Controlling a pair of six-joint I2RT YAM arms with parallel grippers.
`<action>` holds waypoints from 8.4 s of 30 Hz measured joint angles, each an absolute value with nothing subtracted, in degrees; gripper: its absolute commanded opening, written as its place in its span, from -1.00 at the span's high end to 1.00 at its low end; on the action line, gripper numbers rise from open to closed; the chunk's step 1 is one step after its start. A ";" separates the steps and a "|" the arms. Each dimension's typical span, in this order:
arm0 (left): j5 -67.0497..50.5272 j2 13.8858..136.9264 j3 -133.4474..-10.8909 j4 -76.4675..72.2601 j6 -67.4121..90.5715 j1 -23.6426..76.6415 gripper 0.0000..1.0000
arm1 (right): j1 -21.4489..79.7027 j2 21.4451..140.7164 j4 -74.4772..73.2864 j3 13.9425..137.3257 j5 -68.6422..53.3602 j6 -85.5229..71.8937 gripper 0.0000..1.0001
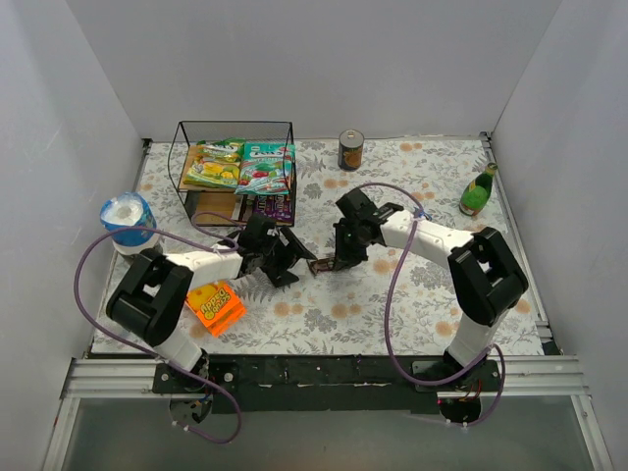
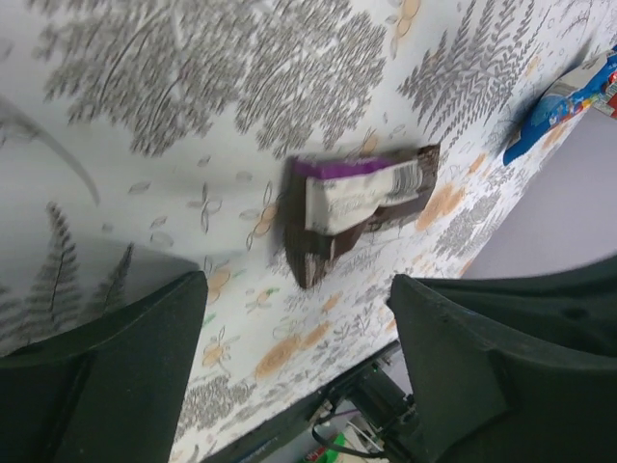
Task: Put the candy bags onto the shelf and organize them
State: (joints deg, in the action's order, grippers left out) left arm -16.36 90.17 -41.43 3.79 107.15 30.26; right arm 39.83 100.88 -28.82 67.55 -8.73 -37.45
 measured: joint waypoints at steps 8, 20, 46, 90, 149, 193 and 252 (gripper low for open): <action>-15.59 95.94 -45.71 0.80 106.83 30.68 -0.22 | 36.34 103.28 -30.41 74.74 -3.09 -32.58 0.77; -18.04 98.83 -46.04 -2.13 107.50 31.53 0.15 | 33.52 107.39 -30.00 72.40 -1.93 -29.28 0.80; -19.18 98.19 -43.72 -6.81 104.88 32.01 -0.18 | 32.64 107.77 -27.57 70.32 -3.62 -27.64 0.80; -7.66 55.70 -30.50 10.72 97.78 15.42 1.00 | 28.05 91.83 -30.35 66.06 -8.73 -29.06 -0.22; 18.83 91.02 -42.89 -12.84 114.48 4.78 1.00 | 21.15 82.81 -30.61 54.81 -14.87 -28.60 -0.18; 23.70 97.41 -40.69 -23.46 115.11 8.49 -0.36 | 18.26 82.78 -30.17 51.83 -15.84 -28.03 -0.18; -13.69 62.33 -42.63 15.38 94.74 8.75 -0.96 | 3.75 109.75 -26.26 76.20 0.08 -29.26 0.81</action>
State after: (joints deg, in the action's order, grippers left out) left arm -13.69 62.33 -42.63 15.38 94.74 8.75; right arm 3.75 109.75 -26.26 76.20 0.08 -29.26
